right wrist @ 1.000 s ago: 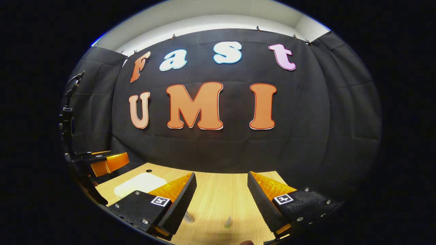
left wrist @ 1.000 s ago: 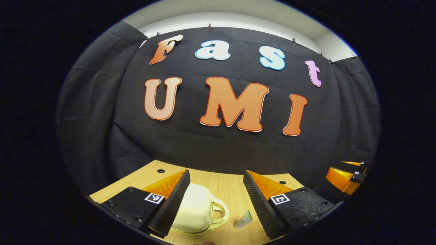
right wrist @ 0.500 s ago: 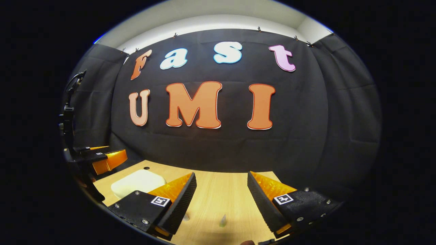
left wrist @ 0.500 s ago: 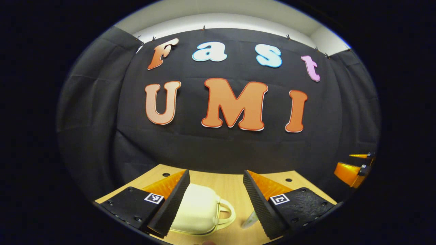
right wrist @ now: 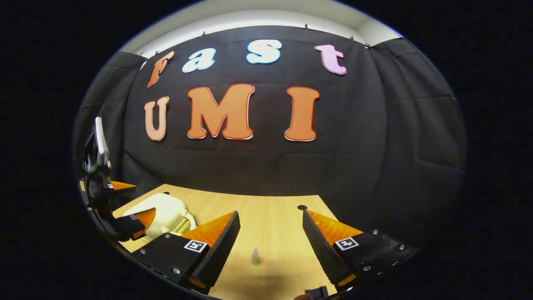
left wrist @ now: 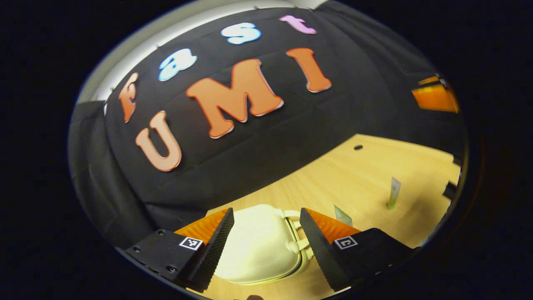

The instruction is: First open the suitcase, pack the skin care products into it, and then close the suitcase.

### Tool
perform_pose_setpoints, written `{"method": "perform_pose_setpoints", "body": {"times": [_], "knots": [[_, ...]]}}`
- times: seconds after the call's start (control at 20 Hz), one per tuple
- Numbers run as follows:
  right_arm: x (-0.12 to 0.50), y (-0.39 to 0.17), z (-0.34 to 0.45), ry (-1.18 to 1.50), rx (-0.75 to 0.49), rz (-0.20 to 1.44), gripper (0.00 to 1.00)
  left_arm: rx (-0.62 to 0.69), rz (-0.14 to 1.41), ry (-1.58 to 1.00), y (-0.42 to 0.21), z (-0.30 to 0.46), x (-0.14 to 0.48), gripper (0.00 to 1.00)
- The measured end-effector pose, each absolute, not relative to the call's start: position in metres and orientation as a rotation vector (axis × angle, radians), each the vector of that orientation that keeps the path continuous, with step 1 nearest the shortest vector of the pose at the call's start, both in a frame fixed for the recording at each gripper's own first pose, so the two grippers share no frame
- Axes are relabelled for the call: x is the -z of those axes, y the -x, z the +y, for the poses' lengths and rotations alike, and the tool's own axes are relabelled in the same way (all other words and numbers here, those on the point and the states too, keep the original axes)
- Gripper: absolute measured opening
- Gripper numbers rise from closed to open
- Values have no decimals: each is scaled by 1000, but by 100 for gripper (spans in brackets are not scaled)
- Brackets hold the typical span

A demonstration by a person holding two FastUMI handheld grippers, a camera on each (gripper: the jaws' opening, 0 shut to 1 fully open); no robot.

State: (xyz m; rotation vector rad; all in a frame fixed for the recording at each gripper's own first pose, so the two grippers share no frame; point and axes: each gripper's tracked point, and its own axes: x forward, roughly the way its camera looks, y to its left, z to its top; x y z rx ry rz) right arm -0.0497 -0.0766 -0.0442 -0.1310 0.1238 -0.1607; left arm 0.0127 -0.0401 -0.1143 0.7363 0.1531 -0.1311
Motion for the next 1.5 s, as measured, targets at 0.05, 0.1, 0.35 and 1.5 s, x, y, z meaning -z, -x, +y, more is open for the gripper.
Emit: {"method": "perform_pose_setpoints", "body": {"times": [0.05,0.1,0.35,1.5], "knots": [[48,52,-85,127,181,132,96,157,184,-792,-17,-43,133,98],[52,55,-92,119,199,145,96,172,221,-846,-20,-43,153,98],[78,66,-120,73,268,220,95,208,285,-1115,-42,-39,209,98],[97,74,-171,-2,410,310,96,212,574,-1395,-99,-27,286,48]]}}
